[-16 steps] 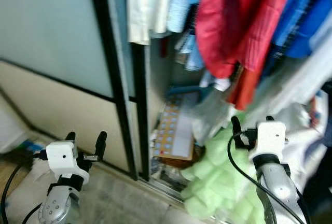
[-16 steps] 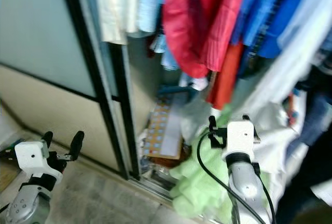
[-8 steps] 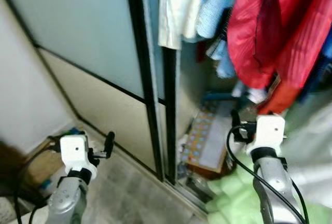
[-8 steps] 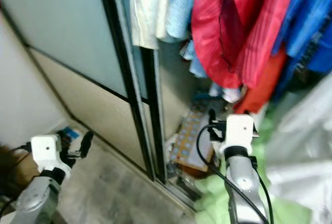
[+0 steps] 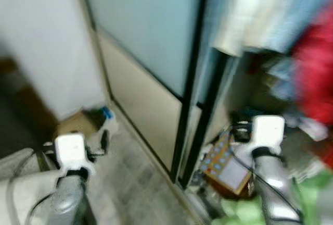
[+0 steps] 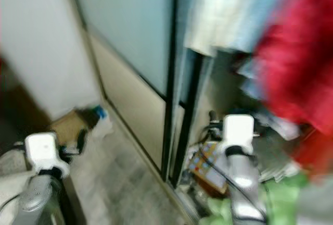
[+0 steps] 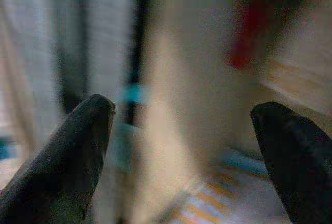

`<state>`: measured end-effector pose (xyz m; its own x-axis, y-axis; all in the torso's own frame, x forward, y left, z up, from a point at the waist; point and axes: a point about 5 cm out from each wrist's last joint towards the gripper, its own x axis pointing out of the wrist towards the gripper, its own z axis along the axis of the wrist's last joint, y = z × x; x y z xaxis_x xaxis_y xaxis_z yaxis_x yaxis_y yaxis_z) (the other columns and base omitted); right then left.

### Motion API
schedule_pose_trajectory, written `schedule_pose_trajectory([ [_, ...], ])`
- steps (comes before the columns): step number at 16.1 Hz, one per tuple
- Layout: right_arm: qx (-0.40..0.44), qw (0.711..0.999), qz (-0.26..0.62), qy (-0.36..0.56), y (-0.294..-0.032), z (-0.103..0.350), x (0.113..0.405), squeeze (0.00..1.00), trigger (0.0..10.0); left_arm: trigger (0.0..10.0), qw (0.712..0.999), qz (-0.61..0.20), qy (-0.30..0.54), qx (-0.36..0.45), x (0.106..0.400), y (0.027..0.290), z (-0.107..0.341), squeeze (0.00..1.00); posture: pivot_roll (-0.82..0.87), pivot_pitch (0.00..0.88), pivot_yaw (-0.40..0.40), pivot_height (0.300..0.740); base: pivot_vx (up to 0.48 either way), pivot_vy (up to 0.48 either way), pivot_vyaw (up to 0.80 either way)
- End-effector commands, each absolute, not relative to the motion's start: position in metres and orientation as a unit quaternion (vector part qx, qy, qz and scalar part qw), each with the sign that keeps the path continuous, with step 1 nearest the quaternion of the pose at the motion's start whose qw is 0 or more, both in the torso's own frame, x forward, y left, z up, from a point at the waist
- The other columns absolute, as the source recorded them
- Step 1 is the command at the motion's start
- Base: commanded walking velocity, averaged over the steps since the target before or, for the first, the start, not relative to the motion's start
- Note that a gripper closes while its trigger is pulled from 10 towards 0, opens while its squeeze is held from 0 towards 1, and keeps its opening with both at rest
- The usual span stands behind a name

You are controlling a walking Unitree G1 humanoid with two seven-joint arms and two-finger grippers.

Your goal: Clean up the room

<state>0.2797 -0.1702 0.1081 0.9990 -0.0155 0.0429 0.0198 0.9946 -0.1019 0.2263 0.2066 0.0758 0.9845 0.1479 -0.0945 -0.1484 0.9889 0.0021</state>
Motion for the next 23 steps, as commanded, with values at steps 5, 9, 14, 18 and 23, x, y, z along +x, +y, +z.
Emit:
schedule_pose_trajectory([
  [5, -0.063, 0.998, -0.006, -0.013, -0.173, 0.106, 0.271, 0.0, 10.0, 10.0, 0.996, 0.08, 0.034, 0.017, 0.227, 0.205, 0.084, 0.0, 0.07, 0.0, -0.055, 0.74, 0.0, 0.0, 0.16],
  [9, -0.062, 0.998, -0.028, -0.008, -0.183, 0.103, 0.265, 0.0, 10.0, 10.0, 0.996, 0.068, 0.046, 0.04, 0.227, 0.204, 0.079, 0.0, 0.04, 0.0, -0.029, 0.74, 0.0, 0.0, 0.8],
  [14, -0.064, 0.997, -0.042, -0.004, -0.187, 0.101, 0.256, 0.0, 10.0, 10.0, 0.997, 0.037, 0.047, 0.044, 0.238, 0.199, 0.08, 0.0, 0.03, 0.0, -0.001, 0.74, 0.0, 0.0, 0.8],
  [18, -0.059, 0.998, -0.037, -0.005, -0.182, 0.101, 0.262, 0.0, 10.0, 10.0, 0.998, 0.035, 0.041, 0.046, 0.242, 0.199, 0.083, 0.0, 0.04, 0.0, -0.006, 0.74, 0.0, 0.0, 0.8],
  [23, -0.056, 0.998, -0.031, -0.004, -0.18, 0.101, 0.266, 0.0, 10.0, 10.0, 0.997, 0.047, 0.037, 0.041, 0.242, 0.201, 0.084, 0.0, 0.05, 0.0, -0.015, 0.74, 0.0, 0.0, 0.8],
])
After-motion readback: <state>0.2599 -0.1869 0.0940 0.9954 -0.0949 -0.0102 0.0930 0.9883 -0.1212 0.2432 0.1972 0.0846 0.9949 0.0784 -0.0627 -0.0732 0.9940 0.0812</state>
